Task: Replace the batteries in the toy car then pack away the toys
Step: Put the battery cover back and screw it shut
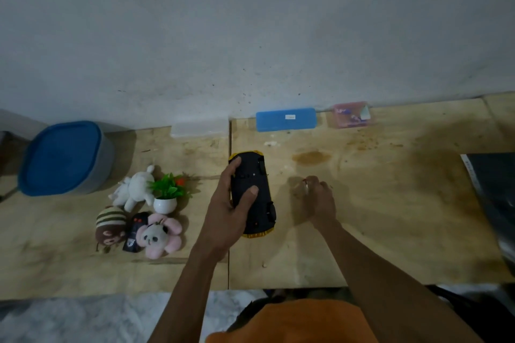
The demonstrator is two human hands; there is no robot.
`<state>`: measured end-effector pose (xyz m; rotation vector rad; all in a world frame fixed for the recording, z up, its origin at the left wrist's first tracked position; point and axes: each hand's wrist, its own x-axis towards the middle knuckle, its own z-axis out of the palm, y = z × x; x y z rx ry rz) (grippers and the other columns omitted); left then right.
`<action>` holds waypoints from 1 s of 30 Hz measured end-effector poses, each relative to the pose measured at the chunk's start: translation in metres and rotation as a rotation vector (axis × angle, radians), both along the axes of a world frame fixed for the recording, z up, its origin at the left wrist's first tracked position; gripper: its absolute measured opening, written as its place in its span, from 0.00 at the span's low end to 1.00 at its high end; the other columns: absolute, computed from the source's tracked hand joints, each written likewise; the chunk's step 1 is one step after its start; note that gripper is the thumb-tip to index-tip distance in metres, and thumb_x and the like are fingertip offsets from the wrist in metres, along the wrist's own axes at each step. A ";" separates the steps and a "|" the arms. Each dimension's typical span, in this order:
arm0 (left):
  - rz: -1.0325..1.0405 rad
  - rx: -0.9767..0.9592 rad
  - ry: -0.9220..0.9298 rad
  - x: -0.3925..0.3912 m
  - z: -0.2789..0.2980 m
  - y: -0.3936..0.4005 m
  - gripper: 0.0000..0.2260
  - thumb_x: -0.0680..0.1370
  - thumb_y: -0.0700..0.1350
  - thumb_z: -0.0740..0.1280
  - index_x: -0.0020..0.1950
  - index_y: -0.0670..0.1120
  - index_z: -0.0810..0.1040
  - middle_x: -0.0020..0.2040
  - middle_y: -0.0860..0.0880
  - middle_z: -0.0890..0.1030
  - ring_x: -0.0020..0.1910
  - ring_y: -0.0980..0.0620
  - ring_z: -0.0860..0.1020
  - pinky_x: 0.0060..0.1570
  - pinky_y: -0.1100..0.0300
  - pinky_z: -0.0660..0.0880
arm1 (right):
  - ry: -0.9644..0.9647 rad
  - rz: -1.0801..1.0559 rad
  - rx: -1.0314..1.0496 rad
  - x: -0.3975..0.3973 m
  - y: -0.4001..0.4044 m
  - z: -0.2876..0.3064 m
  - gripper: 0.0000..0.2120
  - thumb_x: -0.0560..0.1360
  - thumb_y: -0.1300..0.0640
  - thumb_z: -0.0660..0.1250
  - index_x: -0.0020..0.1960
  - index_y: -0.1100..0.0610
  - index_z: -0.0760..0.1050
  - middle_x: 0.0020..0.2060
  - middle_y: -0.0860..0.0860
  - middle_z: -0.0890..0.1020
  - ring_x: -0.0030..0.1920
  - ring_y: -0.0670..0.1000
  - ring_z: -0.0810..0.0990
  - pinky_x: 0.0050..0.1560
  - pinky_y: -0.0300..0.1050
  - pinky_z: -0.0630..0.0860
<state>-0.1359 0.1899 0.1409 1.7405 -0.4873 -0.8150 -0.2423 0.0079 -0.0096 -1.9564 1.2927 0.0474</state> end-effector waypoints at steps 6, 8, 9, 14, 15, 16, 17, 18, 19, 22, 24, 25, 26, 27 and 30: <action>-0.006 0.013 -0.052 0.004 0.001 -0.004 0.26 0.79 0.50 0.69 0.75 0.64 0.64 0.73 0.58 0.70 0.62 0.62 0.78 0.57 0.47 0.82 | -0.411 -0.105 0.047 0.016 -0.005 0.062 0.24 0.78 0.63 0.67 0.72 0.53 0.67 0.47 0.52 0.80 0.44 0.53 0.80 0.43 0.34 0.77; -0.013 -0.003 -0.065 0.004 0.002 -0.008 0.26 0.80 0.48 0.69 0.75 0.64 0.65 0.71 0.60 0.71 0.60 0.66 0.77 0.56 0.50 0.82 | -0.636 -0.146 0.071 0.020 -0.006 0.105 0.25 0.80 0.62 0.66 0.74 0.51 0.65 0.47 0.52 0.79 0.42 0.48 0.80 0.45 0.36 0.80; -0.016 -0.010 -0.069 0.003 0.003 -0.010 0.25 0.80 0.48 0.69 0.74 0.64 0.66 0.70 0.61 0.72 0.59 0.67 0.77 0.55 0.51 0.82 | -0.744 -0.156 0.097 0.022 -0.006 0.127 0.26 0.80 0.62 0.66 0.75 0.50 0.64 0.48 0.53 0.79 0.42 0.49 0.81 0.46 0.40 0.82; -0.020 -0.044 -0.105 -0.002 0.008 -0.020 0.25 0.80 0.47 0.69 0.73 0.64 0.68 0.66 0.63 0.74 0.59 0.65 0.78 0.50 0.60 0.83 | -0.988 -0.126 0.094 0.024 -0.002 0.204 0.23 0.79 0.65 0.66 0.71 0.48 0.69 0.51 0.54 0.79 0.45 0.53 0.85 0.49 0.50 0.84; -0.022 -0.045 -0.116 -0.003 0.010 -0.022 0.24 0.80 0.46 0.70 0.73 0.64 0.68 0.67 0.61 0.74 0.59 0.64 0.78 0.50 0.60 0.83 | -1.004 -0.109 0.079 0.023 0.000 0.211 0.22 0.79 0.65 0.66 0.70 0.49 0.69 0.50 0.54 0.79 0.46 0.53 0.85 0.50 0.52 0.84; -0.022 -0.042 -0.131 -0.003 0.011 -0.023 0.24 0.80 0.47 0.70 0.73 0.64 0.68 0.67 0.60 0.75 0.59 0.62 0.78 0.50 0.58 0.83 | -1.015 -0.090 0.055 0.023 0.003 0.217 0.22 0.79 0.65 0.67 0.70 0.49 0.69 0.49 0.53 0.80 0.47 0.53 0.85 0.50 0.53 0.84; -0.022 -0.039 -0.145 -0.004 0.013 -0.023 0.24 0.80 0.47 0.70 0.73 0.64 0.68 0.67 0.59 0.75 0.59 0.61 0.79 0.51 0.57 0.83 | -1.021 -0.069 0.019 0.023 0.006 0.220 0.22 0.79 0.65 0.67 0.70 0.50 0.69 0.49 0.53 0.81 0.49 0.52 0.85 0.51 0.54 0.84; -0.020 -0.037 -0.156 -0.004 0.014 -0.023 0.24 0.80 0.47 0.70 0.72 0.64 0.67 0.67 0.58 0.75 0.59 0.60 0.79 0.52 0.55 0.83 | -1.022 -0.051 -0.021 0.023 0.009 0.222 0.22 0.79 0.64 0.67 0.70 0.51 0.69 0.49 0.52 0.83 0.50 0.51 0.85 0.52 0.54 0.83; -0.018 -0.039 -0.164 -0.004 0.016 -0.023 0.24 0.80 0.48 0.70 0.72 0.64 0.67 0.67 0.58 0.75 0.60 0.60 0.78 0.52 0.54 0.83 | -1.020 -0.040 -0.056 0.023 0.012 0.222 0.22 0.79 0.64 0.68 0.70 0.51 0.69 0.49 0.51 0.84 0.51 0.50 0.85 0.53 0.55 0.83; -0.002 -0.053 -0.166 -0.004 0.019 -0.020 0.24 0.79 0.47 0.70 0.72 0.63 0.68 0.67 0.59 0.75 0.59 0.61 0.78 0.52 0.56 0.83 | -1.009 -0.030 -0.123 0.022 0.018 0.220 0.22 0.79 0.64 0.69 0.70 0.52 0.69 0.51 0.50 0.85 0.53 0.49 0.84 0.54 0.55 0.82; 0.005 -0.059 -0.160 -0.005 0.021 -0.017 0.25 0.79 0.47 0.70 0.73 0.63 0.68 0.67 0.59 0.75 0.60 0.60 0.78 0.53 0.55 0.83 | -1.015 -0.028 -0.121 0.021 0.022 0.218 0.23 0.79 0.63 0.69 0.70 0.51 0.69 0.51 0.50 0.85 0.52 0.51 0.85 0.55 0.56 0.82; 0.006 -0.061 -0.159 -0.005 0.021 -0.014 0.25 0.79 0.47 0.70 0.73 0.63 0.68 0.67 0.60 0.74 0.60 0.59 0.79 0.54 0.54 0.83 | -1.022 -0.027 -0.111 0.021 0.024 0.217 0.23 0.78 0.63 0.69 0.70 0.50 0.69 0.50 0.51 0.84 0.52 0.51 0.85 0.54 0.57 0.82; 0.003 -0.063 -0.161 -0.005 0.021 -0.013 0.25 0.79 0.47 0.70 0.73 0.63 0.68 0.67 0.60 0.74 0.60 0.59 0.79 0.54 0.53 0.83 | -1.030 -0.024 -0.104 0.021 0.025 0.217 0.23 0.78 0.63 0.69 0.70 0.50 0.69 0.50 0.51 0.84 0.51 0.52 0.85 0.54 0.57 0.82; -0.003 -0.063 -0.165 -0.005 0.022 -0.011 0.25 0.80 0.47 0.70 0.73 0.63 0.68 0.68 0.60 0.74 0.61 0.58 0.78 0.55 0.53 0.83 | -1.034 -0.019 -0.106 0.022 0.026 0.217 0.23 0.78 0.64 0.70 0.70 0.49 0.70 0.50 0.51 0.84 0.51 0.52 0.85 0.55 0.58 0.82; -0.013 -0.059 -0.174 -0.004 0.022 -0.007 0.25 0.80 0.48 0.70 0.72 0.65 0.67 0.69 0.60 0.74 0.62 0.55 0.79 0.55 0.50 0.82 | -1.030 0.000 -0.126 0.024 0.030 0.216 0.23 0.78 0.63 0.70 0.70 0.50 0.70 0.50 0.51 0.84 0.50 0.51 0.85 0.55 0.57 0.82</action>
